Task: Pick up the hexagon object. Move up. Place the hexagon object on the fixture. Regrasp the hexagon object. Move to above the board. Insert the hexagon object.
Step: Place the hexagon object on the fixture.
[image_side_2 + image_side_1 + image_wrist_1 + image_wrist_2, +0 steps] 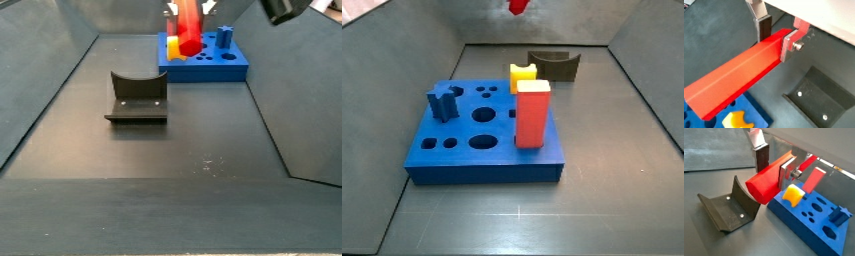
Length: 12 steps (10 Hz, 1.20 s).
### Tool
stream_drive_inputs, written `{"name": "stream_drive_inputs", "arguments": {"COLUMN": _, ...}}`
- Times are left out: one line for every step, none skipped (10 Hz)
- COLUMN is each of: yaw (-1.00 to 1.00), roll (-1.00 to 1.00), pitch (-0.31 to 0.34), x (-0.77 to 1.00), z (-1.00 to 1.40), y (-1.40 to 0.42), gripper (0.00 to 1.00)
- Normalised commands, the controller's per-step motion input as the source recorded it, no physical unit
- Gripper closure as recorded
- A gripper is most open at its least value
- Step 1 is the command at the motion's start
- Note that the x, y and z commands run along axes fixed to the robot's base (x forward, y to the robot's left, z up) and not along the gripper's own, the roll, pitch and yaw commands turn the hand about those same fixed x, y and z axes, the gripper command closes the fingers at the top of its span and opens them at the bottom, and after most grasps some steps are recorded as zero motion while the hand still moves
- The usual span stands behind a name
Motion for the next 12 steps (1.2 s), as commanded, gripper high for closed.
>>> {"name": "stream_drive_inputs", "arguments": {"yaw": -0.09, "roll": -0.22, "pitch": 0.056, "x": 1.00, "z": -0.03, "y": 0.05, "gripper": 1.00}}
{"name": "stream_drive_inputs", "arguments": {"yaw": -0.09, "roll": -0.20, "pitch": 0.043, "x": 1.00, "z": -0.03, "y": 0.05, "gripper": 1.00}}
{"name": "stream_drive_inputs", "arguments": {"yaw": -0.07, "roll": -0.19, "pitch": 0.030, "x": 1.00, "z": -0.03, "y": 0.05, "gripper": 1.00}}
{"name": "stream_drive_inputs", "arguments": {"yaw": -0.07, "roll": -0.18, "pitch": 0.029, "x": 1.00, "z": -0.03, "y": 0.05, "gripper": 1.00}}
{"name": "stream_drive_inputs", "arguments": {"yaw": -0.06, "roll": -0.18, "pitch": 0.031, "x": 1.00, "z": -0.02, "y": 0.04, "gripper": 1.00}}
{"name": "stream_drive_inputs", "arguments": {"yaw": -0.06, "roll": -0.18, "pitch": 0.038, "x": 1.00, "z": -0.02, "y": 0.04, "gripper": 1.00}}
{"name": "stream_drive_inputs", "arguments": {"yaw": -0.05, "roll": -0.17, "pitch": 0.047, "x": 0.95, "z": -0.01, "y": 0.03, "gripper": 1.00}}
{"name": "stream_drive_inputs", "arguments": {"yaw": -0.05, "roll": -0.17, "pitch": 0.052, "x": 0.91, "z": -0.01, "y": 0.03, "gripper": 1.00}}
{"name": "stream_drive_inputs", "arguments": {"yaw": -0.05, "roll": -0.17, "pitch": 0.066, "x": 0.84, "z": -0.01, "y": 0.03, "gripper": 1.00}}
{"name": "stream_drive_inputs", "arguments": {"yaw": -0.05, "roll": -0.16, "pitch": 0.074, "x": 0.79, "z": -0.01, "y": 0.03, "gripper": 1.00}}
{"name": "stream_drive_inputs", "arguments": {"yaw": -0.04, "roll": -0.16, "pitch": 0.083, "x": 0.73, "z": -0.01, "y": 0.02, "gripper": 1.00}}
{"name": "stream_drive_inputs", "arguments": {"yaw": -0.04, "roll": -0.16, "pitch": 0.087, "x": 0.70, "z": -0.01, "y": 0.03, "gripper": 1.00}}
